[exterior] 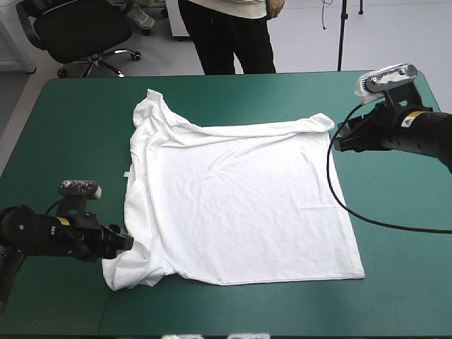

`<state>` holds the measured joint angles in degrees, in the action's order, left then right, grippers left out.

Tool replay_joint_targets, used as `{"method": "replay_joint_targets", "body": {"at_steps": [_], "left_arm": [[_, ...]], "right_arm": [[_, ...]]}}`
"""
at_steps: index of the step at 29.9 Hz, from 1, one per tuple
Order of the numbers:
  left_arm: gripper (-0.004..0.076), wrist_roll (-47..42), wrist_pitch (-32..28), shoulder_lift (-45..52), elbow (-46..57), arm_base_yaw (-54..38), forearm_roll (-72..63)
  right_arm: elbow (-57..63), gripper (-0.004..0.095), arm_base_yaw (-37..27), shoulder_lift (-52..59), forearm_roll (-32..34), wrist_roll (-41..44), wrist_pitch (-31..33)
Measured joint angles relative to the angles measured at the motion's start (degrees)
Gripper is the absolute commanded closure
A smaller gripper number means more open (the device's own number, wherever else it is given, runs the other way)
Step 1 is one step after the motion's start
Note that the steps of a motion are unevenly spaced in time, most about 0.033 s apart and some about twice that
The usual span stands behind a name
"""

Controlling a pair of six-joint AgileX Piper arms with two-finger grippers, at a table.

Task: Fold the cloth

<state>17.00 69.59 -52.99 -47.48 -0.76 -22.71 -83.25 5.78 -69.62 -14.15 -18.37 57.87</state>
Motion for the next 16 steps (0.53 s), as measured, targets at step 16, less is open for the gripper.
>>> {"method": "replay_joint_targets", "body": {"at_steps": [16], "left_arm": [[0.0313,3.0,-12.1,-5.3,16.9,5.6,5.9]], "right_arm": [[0.9,0.0411,0.0,0.9,-0.4,-0.5,2.0]]}}
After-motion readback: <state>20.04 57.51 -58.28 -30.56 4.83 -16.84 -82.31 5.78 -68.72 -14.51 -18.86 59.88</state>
